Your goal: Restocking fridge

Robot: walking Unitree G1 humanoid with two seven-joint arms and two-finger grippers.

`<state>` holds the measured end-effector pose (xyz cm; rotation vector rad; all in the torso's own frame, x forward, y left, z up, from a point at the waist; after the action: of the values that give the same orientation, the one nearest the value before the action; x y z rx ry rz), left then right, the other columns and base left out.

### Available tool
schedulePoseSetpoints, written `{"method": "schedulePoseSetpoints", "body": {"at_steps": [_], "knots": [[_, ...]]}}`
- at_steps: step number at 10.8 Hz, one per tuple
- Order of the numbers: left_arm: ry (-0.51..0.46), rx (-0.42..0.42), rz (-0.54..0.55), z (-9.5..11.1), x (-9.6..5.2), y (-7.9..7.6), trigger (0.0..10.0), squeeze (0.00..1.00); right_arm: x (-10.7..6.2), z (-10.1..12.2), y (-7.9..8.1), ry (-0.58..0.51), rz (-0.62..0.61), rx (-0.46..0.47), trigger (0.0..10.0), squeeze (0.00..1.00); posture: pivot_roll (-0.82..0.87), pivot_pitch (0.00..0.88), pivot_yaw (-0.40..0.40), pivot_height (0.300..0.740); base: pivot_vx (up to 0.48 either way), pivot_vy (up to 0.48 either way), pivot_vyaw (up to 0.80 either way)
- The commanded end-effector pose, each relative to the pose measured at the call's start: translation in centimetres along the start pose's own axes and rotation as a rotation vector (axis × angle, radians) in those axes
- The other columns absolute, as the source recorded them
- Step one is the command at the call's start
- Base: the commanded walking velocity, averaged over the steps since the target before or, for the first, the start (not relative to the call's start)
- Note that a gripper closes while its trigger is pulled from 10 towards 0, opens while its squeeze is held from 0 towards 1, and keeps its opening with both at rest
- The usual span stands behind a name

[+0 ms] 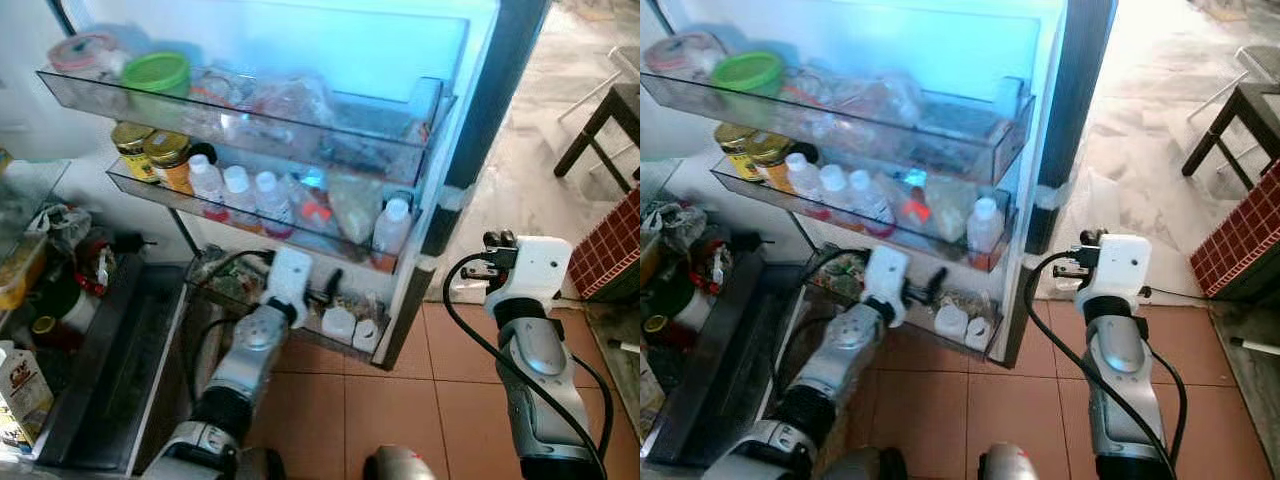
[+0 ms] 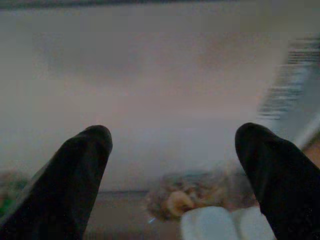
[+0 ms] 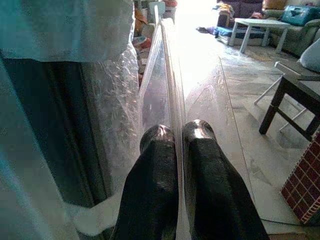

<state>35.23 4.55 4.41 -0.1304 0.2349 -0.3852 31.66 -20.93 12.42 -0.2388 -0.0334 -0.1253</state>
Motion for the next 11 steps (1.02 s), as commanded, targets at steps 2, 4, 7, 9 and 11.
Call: {"method": "schedulePoseSetpoints", "body": {"at_steps": [2,4,7,9,11], "knots": [[0.028,-0.033,0.157,-0.2,-0.2,2.6,10.0,0.00,0.2,0.3,0.7,-0.008,0.037,-0.016,10.0,0.00,-0.13,0.085,0.041,0.740,0.000,0.000,0.00],[0.082,-0.046,0.268,-1.2,-0.7,4.4,10.0,0.00,0.2,0.3,0.8,-0.006,0.038,-0.014,10.0,0.00,-0.14,0.084,0.043,0.740,0.000,0.000,0.00],[0.050,-0.052,0.310,-0.7,-1.7,5.7,10.0,0.00,-0.1,0.2,1.8,-0.014,0.105,-0.031,10.0,0.00,-0.13,0.082,0.041,0.740,0.000,0.000,0.27],[0.056,-0.051,0.338,-0.9,-2.5,6.5,10.0,0.00,0.1,0.2,2.0,-0.012,0.105,-0.024,10.0,0.00,-0.12,0.079,0.037,0.740,0.000,0.000,0.80],[0.060,-0.057,0.339,-1.0,-2.7,6.5,10.0,0.00,0.2,0.2,2.0,-0.013,0.109,-0.022,10.0,0.00,-0.12,0.078,0.034,0.740,0.000,0.000,0.80]]}}
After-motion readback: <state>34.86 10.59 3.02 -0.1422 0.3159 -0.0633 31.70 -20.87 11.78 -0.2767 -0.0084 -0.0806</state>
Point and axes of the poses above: a point about 5 cm out from each wrist's last joint towards the gripper, its own x axis pointing out of the wrist towards the gripper, its own z axis along the axis of the wrist's last joint, y = z × x, the point moved 5 cm from there along x, pointing out of the wrist towards the gripper, and after that the axes turned 10 degrees about -x, right-handed, at the moved point
